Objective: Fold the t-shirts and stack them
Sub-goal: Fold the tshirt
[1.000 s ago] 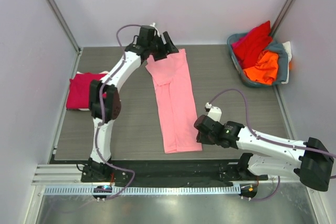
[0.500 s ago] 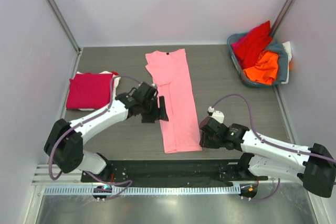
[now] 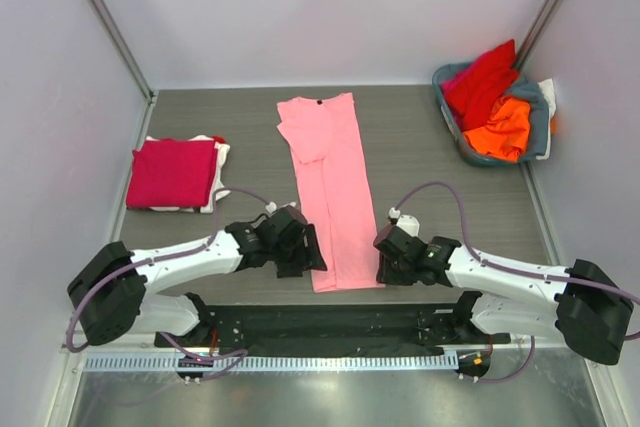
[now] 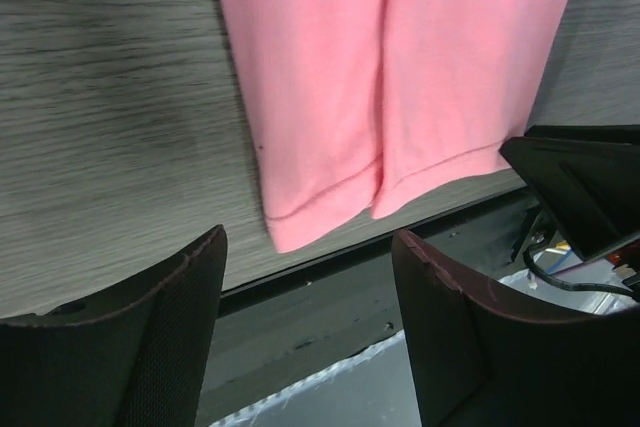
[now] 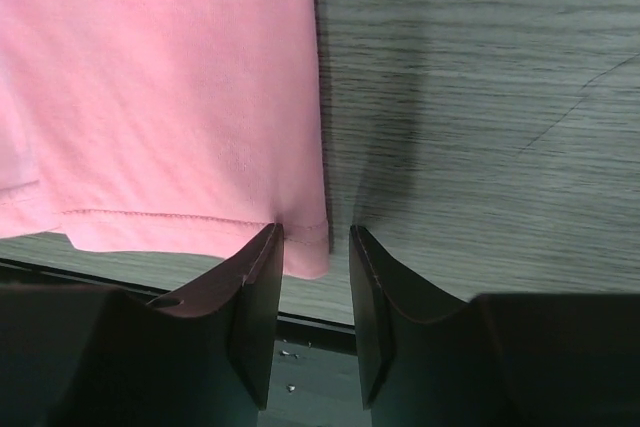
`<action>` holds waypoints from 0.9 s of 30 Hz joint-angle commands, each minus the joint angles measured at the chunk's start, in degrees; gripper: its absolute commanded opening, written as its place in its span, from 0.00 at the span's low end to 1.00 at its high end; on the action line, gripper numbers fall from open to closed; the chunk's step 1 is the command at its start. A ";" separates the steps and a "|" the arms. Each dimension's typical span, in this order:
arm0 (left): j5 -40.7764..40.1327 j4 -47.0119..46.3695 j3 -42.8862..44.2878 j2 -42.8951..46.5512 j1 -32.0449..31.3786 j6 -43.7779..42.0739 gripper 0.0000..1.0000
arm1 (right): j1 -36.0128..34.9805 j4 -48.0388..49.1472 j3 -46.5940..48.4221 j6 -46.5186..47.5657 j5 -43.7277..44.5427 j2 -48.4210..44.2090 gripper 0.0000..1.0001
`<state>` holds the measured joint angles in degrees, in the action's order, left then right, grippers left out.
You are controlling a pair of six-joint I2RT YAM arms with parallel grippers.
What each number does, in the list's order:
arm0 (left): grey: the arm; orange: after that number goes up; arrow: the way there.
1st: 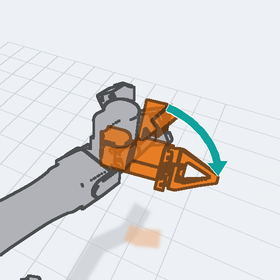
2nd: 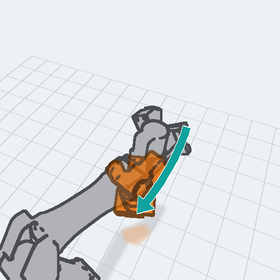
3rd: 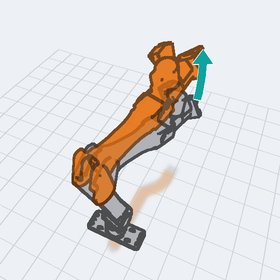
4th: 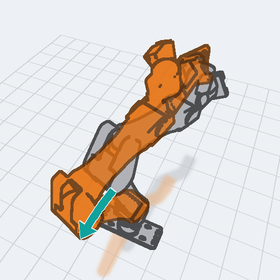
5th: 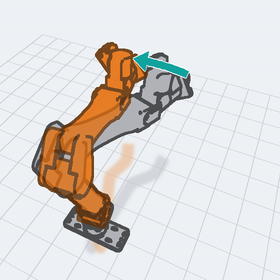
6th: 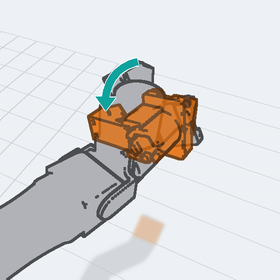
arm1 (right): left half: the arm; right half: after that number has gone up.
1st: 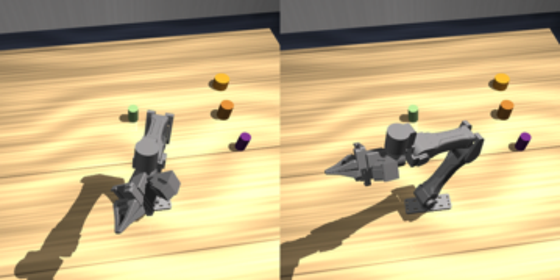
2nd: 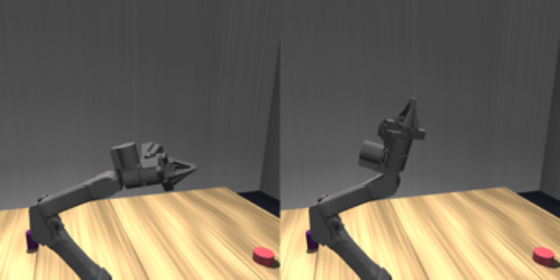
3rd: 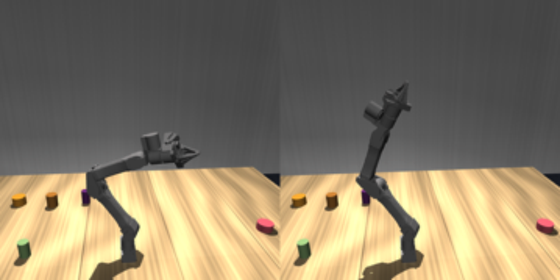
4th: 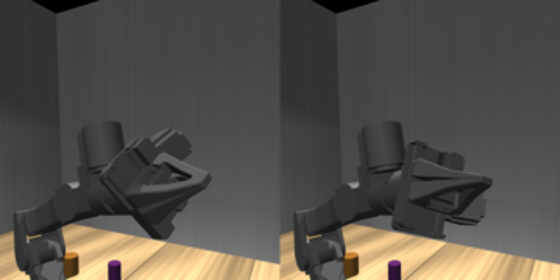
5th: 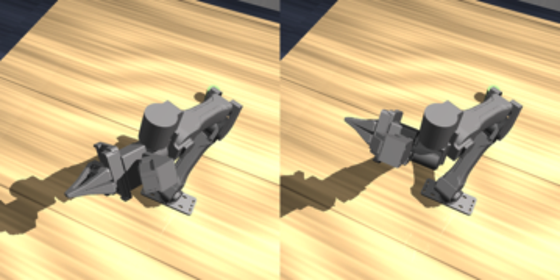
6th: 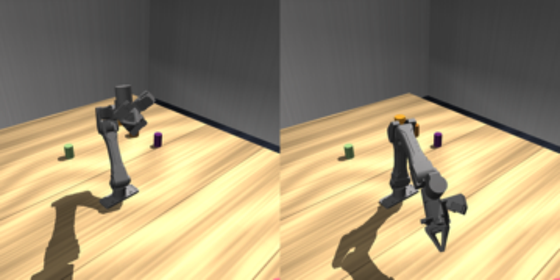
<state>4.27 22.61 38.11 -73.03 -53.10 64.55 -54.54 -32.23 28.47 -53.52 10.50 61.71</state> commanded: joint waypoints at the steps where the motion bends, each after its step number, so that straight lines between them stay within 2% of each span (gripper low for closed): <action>1: -2.07 -5.47 0.57 -2.19 -2.00 3.64 0.67 | 0.14 3.57 -1.04 0.78 -0.92 0.60 0.37; 3: -2.60 -6.61 0.30 -3.95 -3.14 4.26 0.59 | 0.14 3.84 -1.40 0.78 -1.10 0.60 0.31; 6: -2.69 -7.23 -0.14 -5.79 -4.02 5.14 0.49 | 0.23 3.84 -1.75 0.26 -1.71 -0.27 0.17; 8: -2.95 -7.40 -0.57 -6.24 -4.38 6.02 0.46 | 0.14 3.93 -2.10 -0.36 -2.50 -1.50 0.09; 15: -2.78 -8.99 -2.25 -6.68 -4.99 7.43 0.41 | 0.14 4.10 -2.63 -0.97 -3.56 -3.00 0.05; 19: -3.39 -8.99 -3.65 -7.38 -5.35 8.83 0.26 | 0.14 3.93 -2.89 -1.24 -3.47 -3.35 0.01; 22: -3.75 -9.34 -5.76 -6.95 -5.35 9.71 0.09 | 0.14 3.58 -3.16 -1.68 -3.03 -3.79 0.01; 23: -3.75 -10.04 -7.07 -6.42 -5.43 10.24 0.00 | 0.14 3.40 -3.24 -1.68 -3.03 -4.05 0.01; 27: -3.75 -11.53 -9.71 -5.37 -5.34 11.91 0.00 | 0.14 1.91 -3.51 -2.03 -2.42 -5.46 0.01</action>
<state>2.48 10.94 31.46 -78.72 -58.11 75.02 -54.52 -29.23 25.28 -54.48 7.55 58.00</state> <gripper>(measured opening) 0.009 0.057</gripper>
